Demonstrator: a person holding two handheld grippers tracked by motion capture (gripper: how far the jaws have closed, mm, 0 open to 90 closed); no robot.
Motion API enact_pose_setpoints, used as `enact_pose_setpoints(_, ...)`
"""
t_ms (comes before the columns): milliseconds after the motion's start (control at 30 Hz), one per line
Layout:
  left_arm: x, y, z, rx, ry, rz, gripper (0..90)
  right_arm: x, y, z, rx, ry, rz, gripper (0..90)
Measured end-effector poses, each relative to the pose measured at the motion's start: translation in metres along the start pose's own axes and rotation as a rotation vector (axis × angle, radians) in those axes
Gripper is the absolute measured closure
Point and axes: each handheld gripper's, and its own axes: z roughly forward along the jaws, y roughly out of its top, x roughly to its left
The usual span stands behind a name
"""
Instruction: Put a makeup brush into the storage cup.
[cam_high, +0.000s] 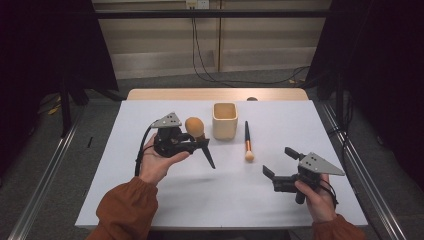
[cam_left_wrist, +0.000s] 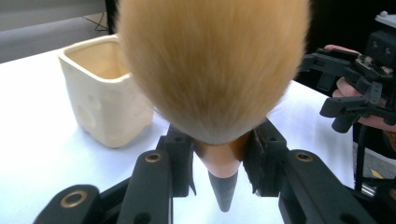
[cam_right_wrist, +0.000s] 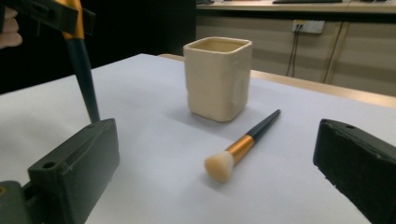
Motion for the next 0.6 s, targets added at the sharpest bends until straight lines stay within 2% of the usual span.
enact_pose_setpoints(133, 0.004, 0.007, -0.004, -0.005, 0.008, -0.004, 65.6, -0.004, -0.003, -0.008, -0.005, -0.015, 0.003, 0.0)
enact_pose_setpoints(267, 0.006, 0.012, -0.007, -0.008, 0.024, 0.018, 65.6, -0.008, -0.006, -0.014, 0.001, -0.029, 0.013, 0.0)
enact_pose_setpoints(400, 0.009, 0.017, -0.01, -0.007, 0.038, 0.027, 65.7, -0.011, -0.009, -0.02, 0.017, -0.049, 0.05, 0.0)
enact_pose_setpoints(600, 0.011, 0.028, -0.011, 0.006, 0.058, 0.031, 65.6, -0.015, -0.017, -0.03, 0.025, -0.073, 0.033, 0.0)
